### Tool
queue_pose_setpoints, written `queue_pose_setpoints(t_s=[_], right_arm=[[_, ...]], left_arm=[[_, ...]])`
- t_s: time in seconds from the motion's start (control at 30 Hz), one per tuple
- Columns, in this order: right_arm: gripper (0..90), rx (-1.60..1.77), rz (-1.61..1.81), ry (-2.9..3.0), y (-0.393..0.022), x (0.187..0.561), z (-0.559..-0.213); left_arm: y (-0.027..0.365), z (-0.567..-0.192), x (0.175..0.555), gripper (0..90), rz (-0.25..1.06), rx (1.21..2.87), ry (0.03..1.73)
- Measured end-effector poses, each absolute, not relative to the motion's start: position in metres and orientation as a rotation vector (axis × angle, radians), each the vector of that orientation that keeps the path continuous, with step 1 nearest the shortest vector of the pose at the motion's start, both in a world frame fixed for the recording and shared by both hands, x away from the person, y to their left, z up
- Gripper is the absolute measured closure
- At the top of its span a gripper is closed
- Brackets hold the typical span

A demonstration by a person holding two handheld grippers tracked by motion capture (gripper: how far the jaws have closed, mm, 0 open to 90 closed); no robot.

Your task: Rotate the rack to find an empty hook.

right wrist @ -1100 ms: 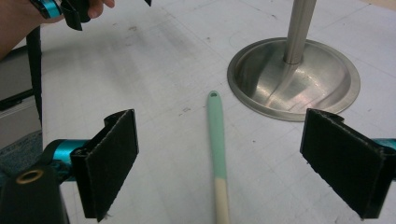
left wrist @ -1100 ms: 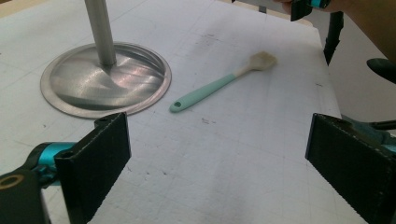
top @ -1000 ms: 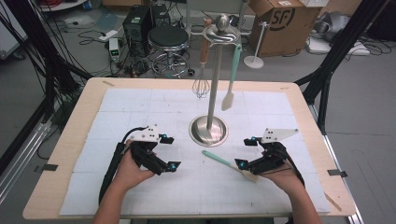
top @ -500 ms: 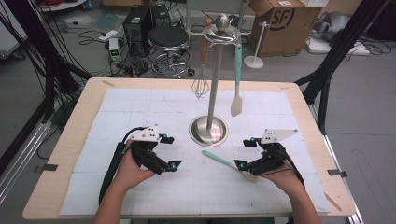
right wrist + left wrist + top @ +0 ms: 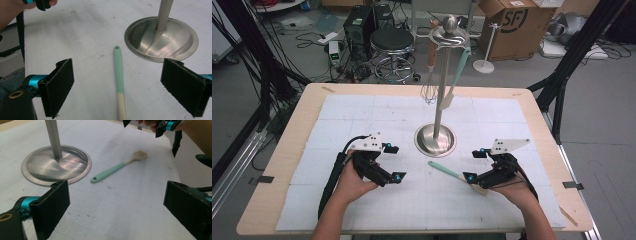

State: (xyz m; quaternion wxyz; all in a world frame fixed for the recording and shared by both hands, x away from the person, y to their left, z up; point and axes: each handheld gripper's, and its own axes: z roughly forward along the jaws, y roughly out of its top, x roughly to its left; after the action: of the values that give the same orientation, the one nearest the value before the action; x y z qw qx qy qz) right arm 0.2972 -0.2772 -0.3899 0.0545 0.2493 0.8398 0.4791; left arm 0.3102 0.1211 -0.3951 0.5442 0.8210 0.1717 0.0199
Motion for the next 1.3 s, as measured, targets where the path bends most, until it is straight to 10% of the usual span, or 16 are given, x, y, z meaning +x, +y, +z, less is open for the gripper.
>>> queue_pose_setpoints(t_s=[0.27,1.3], right_arm=[[11.3,0.758,1.453,2.551,-0.277,0.298,-0.390],[11.4,0.765,1.472,2.555,-0.277,0.301,-0.391]], left_arm=[[0.123,-0.386,0.311,10.0,0.038,1.912,0.387],[0.100,-0.282,0.326,82.5,0.036,1.734,0.291]])
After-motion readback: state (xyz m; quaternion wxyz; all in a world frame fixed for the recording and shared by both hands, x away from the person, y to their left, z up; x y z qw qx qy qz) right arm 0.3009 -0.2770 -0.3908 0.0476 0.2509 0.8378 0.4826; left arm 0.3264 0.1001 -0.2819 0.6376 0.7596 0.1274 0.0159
